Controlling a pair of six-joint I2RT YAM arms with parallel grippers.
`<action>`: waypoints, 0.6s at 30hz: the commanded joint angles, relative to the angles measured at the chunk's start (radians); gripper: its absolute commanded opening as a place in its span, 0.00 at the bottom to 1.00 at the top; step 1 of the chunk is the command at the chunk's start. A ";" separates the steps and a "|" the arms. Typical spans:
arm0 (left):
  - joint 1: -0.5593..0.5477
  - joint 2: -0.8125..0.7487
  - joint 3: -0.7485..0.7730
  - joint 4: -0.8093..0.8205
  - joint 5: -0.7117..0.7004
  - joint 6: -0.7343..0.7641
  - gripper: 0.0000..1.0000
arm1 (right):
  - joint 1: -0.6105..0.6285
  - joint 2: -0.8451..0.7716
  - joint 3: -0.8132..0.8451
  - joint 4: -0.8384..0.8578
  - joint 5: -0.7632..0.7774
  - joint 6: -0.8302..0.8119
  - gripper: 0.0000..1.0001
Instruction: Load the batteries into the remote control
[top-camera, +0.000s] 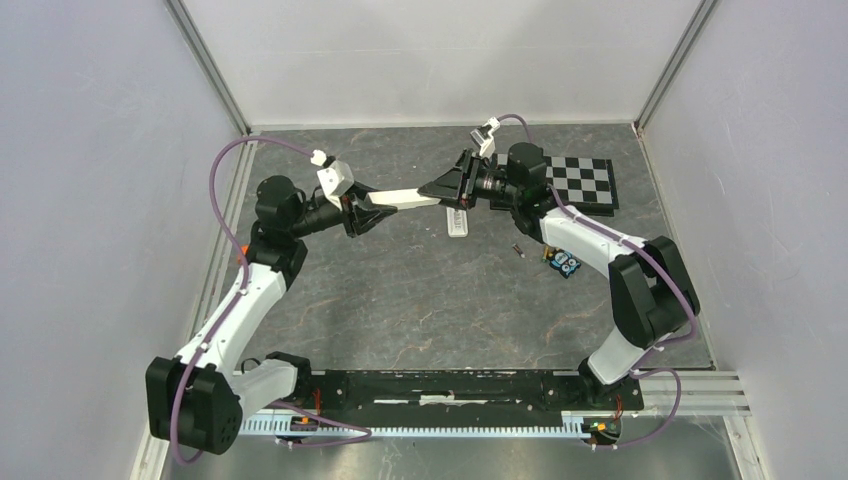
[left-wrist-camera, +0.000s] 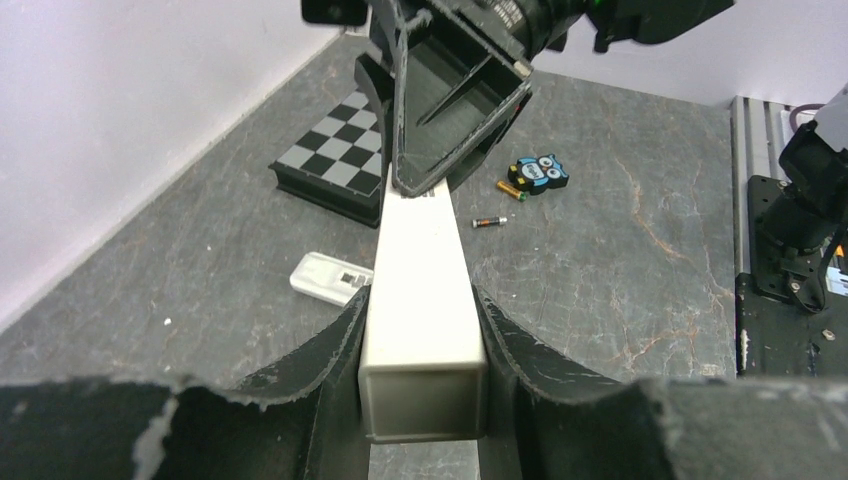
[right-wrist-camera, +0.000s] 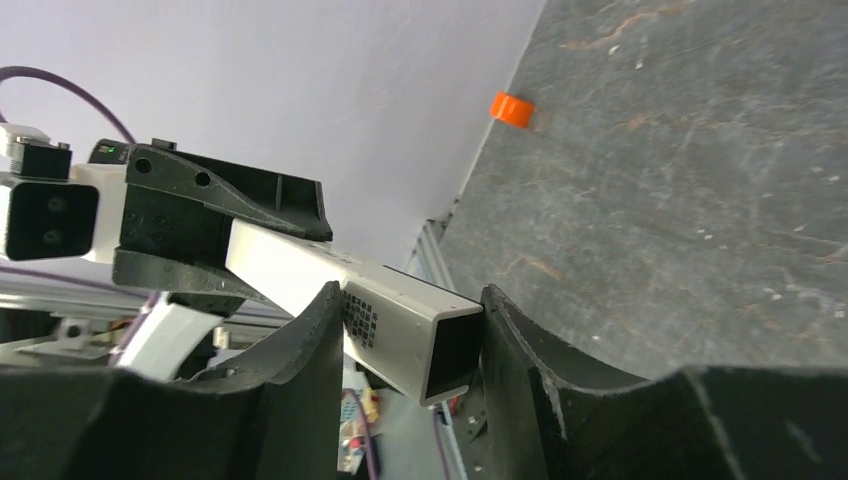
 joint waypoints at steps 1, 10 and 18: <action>-0.096 0.031 -0.012 -0.009 0.123 -0.080 0.02 | 0.155 -0.032 0.073 -0.102 -0.031 -0.312 0.48; -0.095 -0.029 -0.054 0.015 0.013 -0.066 0.02 | 0.069 -0.147 -0.123 0.109 0.081 -0.136 0.77; -0.096 -0.085 -0.150 0.220 -0.190 -0.140 0.02 | 0.088 -0.235 -0.250 0.248 0.415 0.186 0.81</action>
